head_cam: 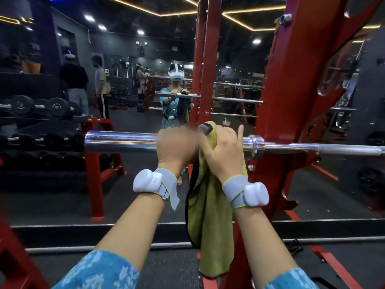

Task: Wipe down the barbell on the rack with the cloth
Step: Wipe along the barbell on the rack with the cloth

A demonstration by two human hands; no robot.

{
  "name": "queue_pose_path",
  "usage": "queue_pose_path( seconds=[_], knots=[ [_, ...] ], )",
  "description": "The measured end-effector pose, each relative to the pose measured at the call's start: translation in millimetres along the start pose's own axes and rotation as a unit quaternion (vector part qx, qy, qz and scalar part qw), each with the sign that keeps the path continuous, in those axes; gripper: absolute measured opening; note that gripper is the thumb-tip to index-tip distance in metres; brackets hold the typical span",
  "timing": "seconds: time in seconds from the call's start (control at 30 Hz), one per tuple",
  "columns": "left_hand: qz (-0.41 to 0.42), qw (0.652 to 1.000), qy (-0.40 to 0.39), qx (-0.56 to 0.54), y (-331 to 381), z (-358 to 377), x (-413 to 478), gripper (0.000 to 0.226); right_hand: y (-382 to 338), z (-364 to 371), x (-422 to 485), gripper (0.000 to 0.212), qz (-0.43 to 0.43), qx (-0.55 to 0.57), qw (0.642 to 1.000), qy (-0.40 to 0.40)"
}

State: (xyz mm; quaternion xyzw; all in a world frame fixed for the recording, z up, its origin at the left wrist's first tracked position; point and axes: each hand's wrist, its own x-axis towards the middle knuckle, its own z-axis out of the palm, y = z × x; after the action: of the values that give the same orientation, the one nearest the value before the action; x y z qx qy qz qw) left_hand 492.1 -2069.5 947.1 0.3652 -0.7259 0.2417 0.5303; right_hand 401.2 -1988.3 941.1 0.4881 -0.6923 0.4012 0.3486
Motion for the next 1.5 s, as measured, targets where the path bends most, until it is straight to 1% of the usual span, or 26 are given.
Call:
queue_pose_path(
  seconds=[0.1,0.13,0.23,0.3,0.33,0.4,0.47,0.57,0.63,0.7,0.77,0.83,0.87,0.93,0.97,1.03,1.1,1.13,1.23,1.27,1.3,1.33,1.37,1.4,1.47,1.5],
  knots=[
    [-0.011,0.999,-0.014,-0.040,-0.5,-4.1,0.1,0.038,12.6,-2.9,-9.7,0.052,0.013,0.019,1.000,0.018],
    [-0.008,0.998,-0.019,-0.059,-1.9,-5.6,-0.2,0.039,13.2,-5.2,-8.0,0.053,0.028,0.019,0.999,0.011],
    [0.036,0.989,-0.020,-0.145,-9.7,-10.9,-1.7,0.036,3.3,-10.9,6.5,0.054,0.084,-0.017,0.996,-0.037],
    [0.043,0.982,-0.003,-0.186,-22.5,-15.9,-1.2,0.033,-8.4,-7.9,16.2,0.045,0.096,-0.055,0.992,-0.053],
    [0.032,0.982,-0.001,-0.188,-31.7,-18.5,0.7,0.034,-16.0,-3.8,19.7,0.042,0.093,-0.063,0.992,-0.056],
    [-0.005,0.986,-0.004,-0.169,-52.9,-24.3,5.8,0.036,-34.4,4.5,19.3,0.044,0.070,-0.053,0.994,-0.062],
    [-0.048,0.988,-0.010,-0.147,-77.7,-29.6,9.2,0.039,-47.9,15.1,10.3,0.044,0.008,-0.013,1.000,-0.016],
    [-0.089,0.987,0.020,-0.131,-112.0,-38.4,8.1,0.039,-44.3,20.3,-7.3,0.042,-0.051,0.017,0.998,0.023],
    [-0.117,0.986,0.037,-0.117,-135.0,-42.8,3.1,0.038,-38.5,18.3,-13.0,0.047,-0.037,0.031,0.998,0.029],
    [-0.163,0.978,0.046,-0.123,-147.9,-44.8,-3.1,0.037,-36.3,16.6,-10.9,0.047,0.008,0.021,1.000,0.022],
    [-0.224,0.963,0.037,-0.146,-155.4,-45.5,-11.4,0.036,-48.3,17.0,-2.9,0.043,0.038,0.005,0.999,0.008],
    [-0.265,0.943,0.028,-0.201,-157.1,-44.2,-18.7,0.033,-65.5,19.2,7.4,0.043,0.054,-0.020,0.998,-0.035],
    [-0.277,0.931,0.026,-0.236,-153.9,-41.5,-20.7,0.031,-71.4,20.2,11.0,0.047,0.053,-0.029,0.997,-0.057],
    [-0.315,0.902,0.034,-0.292,-153.6,-39.7,-19.0,0.027,-89.1,26.2,13.3,0.054,0.022,-0.017,0.997,-0.076],
    [-0.339,0.886,0.035,-0.314,-153.8,-38.7,-16.9,0.025,-97.3,30.2,9.3,0.053,-0.010,-0.003,0.998,-0.061],
    [-0.372,0.859,0.033,-0.351,-154.9,-36.4,-15.4,0.024,-106.0,37.0,-1.3,0.043,-0.074,0.029,0.997,-0.018],
    [-0.382,0.839,0.029,-0.386,-156.7,-35.6,-16.6,0.024,-101.0,41.9,-6.8,0.038,-0.104,0.039,0.994,0.014],
    [-0.377,0.834,0.025,-0.402,-159.1,-34.1,-17.8,0.025,-97.5,41.8,-7.1,0.038,-0.094,0.037,0.995,0.020],
    [-0.370,0.817,0.005,-0.441,-159.9,-27.0,-19.2,0.027,-91.8,34.9,-3.3,0.034,-0.020,0.008,0.999,0.028],
    [-0.373,0.812,0.001,-0.449,-163.4,-25.0,-19.8,0.026,-97.7,31.8,-0.6,0.034,0.000,0.001,1.000,0.012],
    [-0.383,0.802,-0.001,-0.459,-164.6,-23.7,-19.2,0.021,-103.1,28.4,3.7,0.036,0.017,-0.007,1.000,-0.024],
    [-0.395,0.787,-0.001,-0.473,-166.7,-22.4,-19.2,0.018,-110.7,26.1,8.5,0.037,0.028,-0.020,0.996,-0.079],
    [-0.405,0.777,-0.002,-0.483,-167.1,-22.4,-19.4,0.019,-117.0,25.7,14.4,0.038,0.027,-0.029,0.992,-0.119],
    [-0.404,0.773,-0.005,-0.488,-168.7,-21.2,-19.6,0.023,-123.7,30.4,20.1,0.037,0.016,-0.026,0.990,-0.140],
    [-0.394,0.773,-0.014,-0.497,-168.9,-21.6,-19.4,0.028,-143.3,37.5,21.3,0.036,-0.024,-0.004,0.988,-0.155],
    [-0.394,0.770,-0.021,-0.501,-169.2,-23.9,-18.7,0.029,-155.5,41.6,17.1,0.036,-0.056,0.010,0.989,-0.136]
  ],
)
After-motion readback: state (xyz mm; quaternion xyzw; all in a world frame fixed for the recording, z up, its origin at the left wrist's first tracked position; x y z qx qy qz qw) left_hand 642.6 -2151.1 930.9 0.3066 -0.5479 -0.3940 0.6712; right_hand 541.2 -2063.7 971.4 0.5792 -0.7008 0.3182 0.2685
